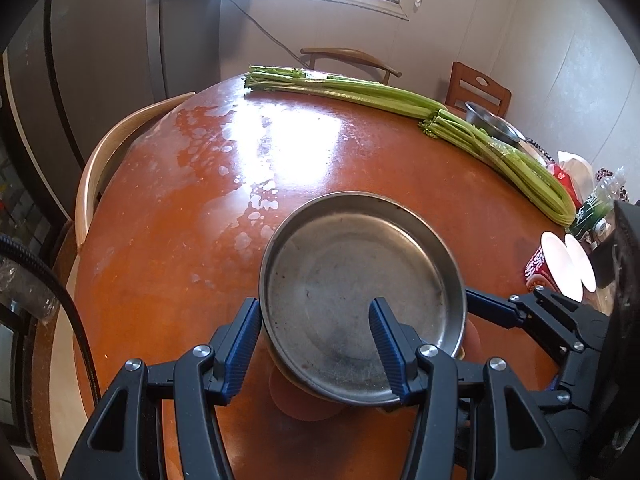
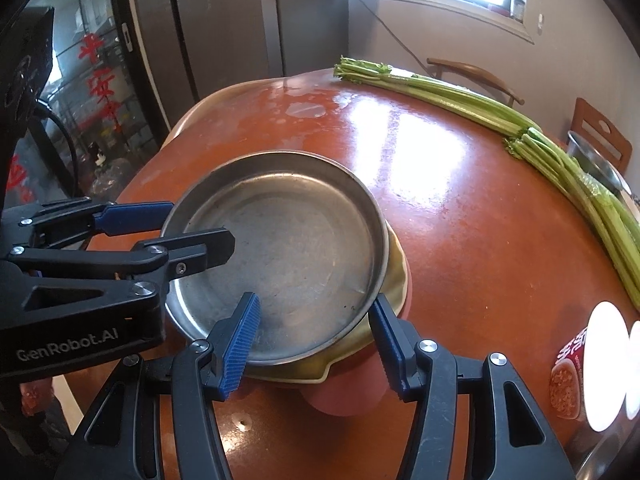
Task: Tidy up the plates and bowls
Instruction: 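Lower the silver pan onto the yellow shell bowl with the left gripper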
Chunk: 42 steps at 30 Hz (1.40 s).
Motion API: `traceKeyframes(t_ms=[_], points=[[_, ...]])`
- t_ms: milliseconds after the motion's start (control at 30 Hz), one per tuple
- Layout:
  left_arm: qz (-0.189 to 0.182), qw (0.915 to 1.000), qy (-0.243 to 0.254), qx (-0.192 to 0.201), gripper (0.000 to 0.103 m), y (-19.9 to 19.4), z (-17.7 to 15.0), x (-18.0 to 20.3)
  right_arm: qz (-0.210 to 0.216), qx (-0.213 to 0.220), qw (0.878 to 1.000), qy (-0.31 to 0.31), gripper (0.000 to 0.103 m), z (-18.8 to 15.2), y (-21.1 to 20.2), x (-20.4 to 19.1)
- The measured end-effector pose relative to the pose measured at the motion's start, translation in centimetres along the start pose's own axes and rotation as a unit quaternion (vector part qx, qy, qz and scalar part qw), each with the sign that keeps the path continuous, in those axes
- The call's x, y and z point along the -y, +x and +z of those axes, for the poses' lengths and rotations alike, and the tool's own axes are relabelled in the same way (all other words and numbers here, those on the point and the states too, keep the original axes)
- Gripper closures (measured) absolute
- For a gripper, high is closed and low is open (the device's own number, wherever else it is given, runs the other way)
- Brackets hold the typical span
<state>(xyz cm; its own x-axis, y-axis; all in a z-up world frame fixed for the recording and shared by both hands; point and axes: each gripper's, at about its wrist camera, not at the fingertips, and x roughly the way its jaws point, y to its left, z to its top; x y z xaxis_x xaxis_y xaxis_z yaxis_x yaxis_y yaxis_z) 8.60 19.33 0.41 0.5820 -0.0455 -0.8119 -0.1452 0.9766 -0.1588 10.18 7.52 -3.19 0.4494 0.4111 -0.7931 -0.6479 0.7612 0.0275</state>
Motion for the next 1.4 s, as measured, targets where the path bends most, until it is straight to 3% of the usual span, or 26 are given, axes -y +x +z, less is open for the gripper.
traceKeyframes(t_ms=[633, 1400], points=[[0.003, 0.9999, -0.011, 0.007, 0.048, -1.2, -0.3, -0.8, 0.008, -0.004, 1.0, 0.002, 0.044, -0.2, -0.3, -0.3], [0.013, 0.9992, -0.038, 0.003, 0.047, -1.3, -0.5, -2.7, -0.023, 0.009, 0.999, -0.037, 0.043, -0.4, -0.8, -1.0]])
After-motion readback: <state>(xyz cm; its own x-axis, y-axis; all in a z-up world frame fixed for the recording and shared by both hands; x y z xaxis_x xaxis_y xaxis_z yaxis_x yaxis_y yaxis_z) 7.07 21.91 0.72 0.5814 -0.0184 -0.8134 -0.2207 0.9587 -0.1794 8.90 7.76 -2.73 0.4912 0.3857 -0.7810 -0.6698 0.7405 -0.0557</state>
